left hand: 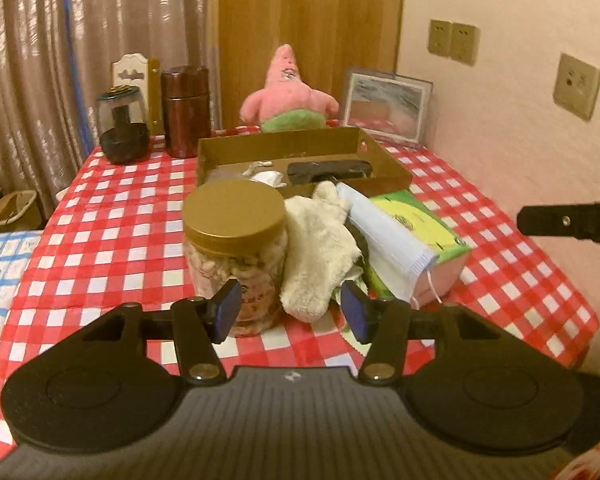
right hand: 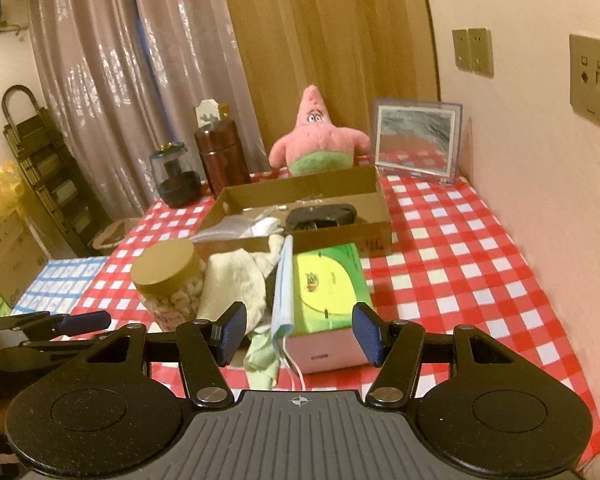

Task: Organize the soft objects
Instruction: 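Move both tools back toward the cream towel and blue mask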

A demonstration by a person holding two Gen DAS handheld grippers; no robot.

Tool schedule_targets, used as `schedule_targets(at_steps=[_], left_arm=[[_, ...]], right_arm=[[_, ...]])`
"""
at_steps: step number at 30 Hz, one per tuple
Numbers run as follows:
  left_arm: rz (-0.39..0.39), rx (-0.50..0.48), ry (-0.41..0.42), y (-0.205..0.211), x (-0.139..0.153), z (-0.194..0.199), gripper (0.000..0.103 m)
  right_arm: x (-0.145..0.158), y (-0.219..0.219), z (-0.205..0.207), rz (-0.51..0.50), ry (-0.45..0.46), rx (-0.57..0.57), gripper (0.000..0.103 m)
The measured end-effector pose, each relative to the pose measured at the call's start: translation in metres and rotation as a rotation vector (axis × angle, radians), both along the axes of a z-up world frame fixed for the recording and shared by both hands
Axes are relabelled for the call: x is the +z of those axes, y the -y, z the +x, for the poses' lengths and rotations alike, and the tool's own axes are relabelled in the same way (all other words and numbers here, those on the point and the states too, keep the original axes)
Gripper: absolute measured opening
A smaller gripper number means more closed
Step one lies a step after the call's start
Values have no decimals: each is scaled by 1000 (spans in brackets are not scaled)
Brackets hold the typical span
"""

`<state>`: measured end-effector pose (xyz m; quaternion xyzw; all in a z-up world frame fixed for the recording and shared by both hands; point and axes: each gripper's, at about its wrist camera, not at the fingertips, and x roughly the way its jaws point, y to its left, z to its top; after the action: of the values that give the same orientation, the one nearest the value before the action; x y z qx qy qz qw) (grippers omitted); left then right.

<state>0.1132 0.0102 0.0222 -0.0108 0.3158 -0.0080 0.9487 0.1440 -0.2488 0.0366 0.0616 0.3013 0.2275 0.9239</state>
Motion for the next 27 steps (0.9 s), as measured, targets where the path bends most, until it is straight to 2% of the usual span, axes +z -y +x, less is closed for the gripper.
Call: schedule_targets(at_steps=[5,11,19,27], left_arm=[[2,-24,-12,6,-12,4,63],[-26,-26,-63,7,-28,20,63],[-30,-32,-123,7,-52,41,53],[-21,-37,-130,8,-67,58,44]], right_arm=[[-5,-3,6,-6,-10,3,59],[-15,-13,17,-28,-23,18,59],[-31,-23,36,-53,-47,44,59],[-45,-39,57,-84,-70,100,58]])
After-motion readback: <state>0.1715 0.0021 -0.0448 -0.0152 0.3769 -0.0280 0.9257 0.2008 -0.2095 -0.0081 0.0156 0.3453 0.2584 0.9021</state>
